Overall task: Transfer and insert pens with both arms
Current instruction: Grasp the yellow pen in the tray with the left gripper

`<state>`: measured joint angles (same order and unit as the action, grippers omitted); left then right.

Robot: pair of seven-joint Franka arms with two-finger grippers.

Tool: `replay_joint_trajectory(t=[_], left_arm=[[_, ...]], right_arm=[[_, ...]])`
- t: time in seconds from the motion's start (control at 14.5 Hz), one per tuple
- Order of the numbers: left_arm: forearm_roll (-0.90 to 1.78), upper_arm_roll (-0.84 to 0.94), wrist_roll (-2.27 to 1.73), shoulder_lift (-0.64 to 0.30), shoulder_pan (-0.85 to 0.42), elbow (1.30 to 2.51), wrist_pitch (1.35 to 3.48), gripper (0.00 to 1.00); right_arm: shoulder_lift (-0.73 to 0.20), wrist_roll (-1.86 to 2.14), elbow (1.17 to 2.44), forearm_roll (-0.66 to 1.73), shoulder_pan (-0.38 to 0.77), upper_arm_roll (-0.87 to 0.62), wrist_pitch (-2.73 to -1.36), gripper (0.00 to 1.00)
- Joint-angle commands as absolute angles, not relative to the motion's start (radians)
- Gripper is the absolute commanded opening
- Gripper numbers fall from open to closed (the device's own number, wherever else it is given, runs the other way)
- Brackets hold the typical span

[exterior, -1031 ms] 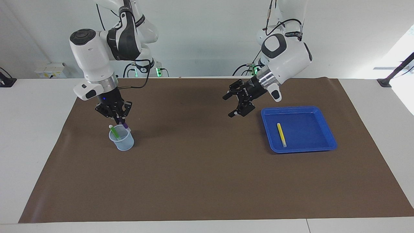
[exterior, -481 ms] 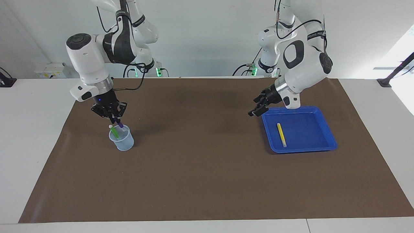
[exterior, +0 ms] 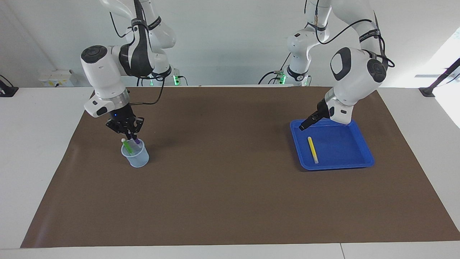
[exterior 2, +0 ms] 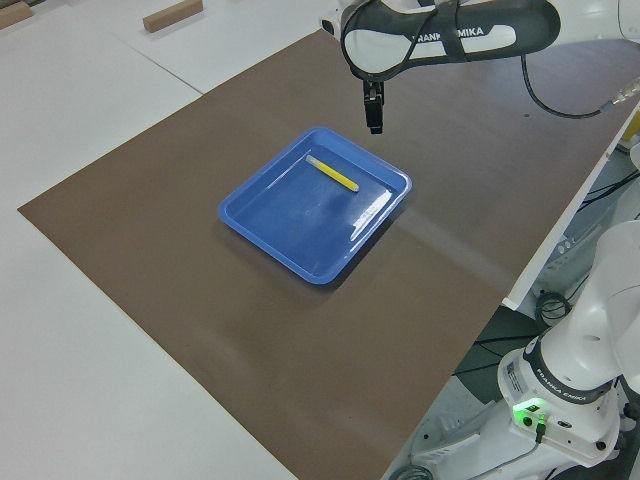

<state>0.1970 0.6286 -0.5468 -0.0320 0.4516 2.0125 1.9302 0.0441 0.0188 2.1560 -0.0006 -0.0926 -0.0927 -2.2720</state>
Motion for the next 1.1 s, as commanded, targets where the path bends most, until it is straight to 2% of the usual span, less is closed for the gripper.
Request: replay_joint_trajectory(t=[0.0,0.41,0.69,1.03], left_arm=[[0.066,0.634,-0.395,-0.073,0.456,2.013,1.98,1.0],[-0.038,0.634,-0.21,-0.179,0.457,2.028,2.086,1.0],[-0.07,0.634,-0.198,-0.221,0.456,2.081,2.17,0.95],[-0.132,0.632,-0.198,-0.279,0.457,2.086,2.221,0.87]], right_arm=[[0.066,0.06,2.224,-0.02,-0.117,-0.104,-2.339,0.0],[0.04,0.094,2.238,-0.02,-0.127,-0.103,-2.376,0.0],[0.035,0.094,2.244,-0.02,-0.129,-0.103,-2.376,0.0],[0.035,0.089,2.244,-0.02,-0.127,-0.104,-2.376,0.0]])
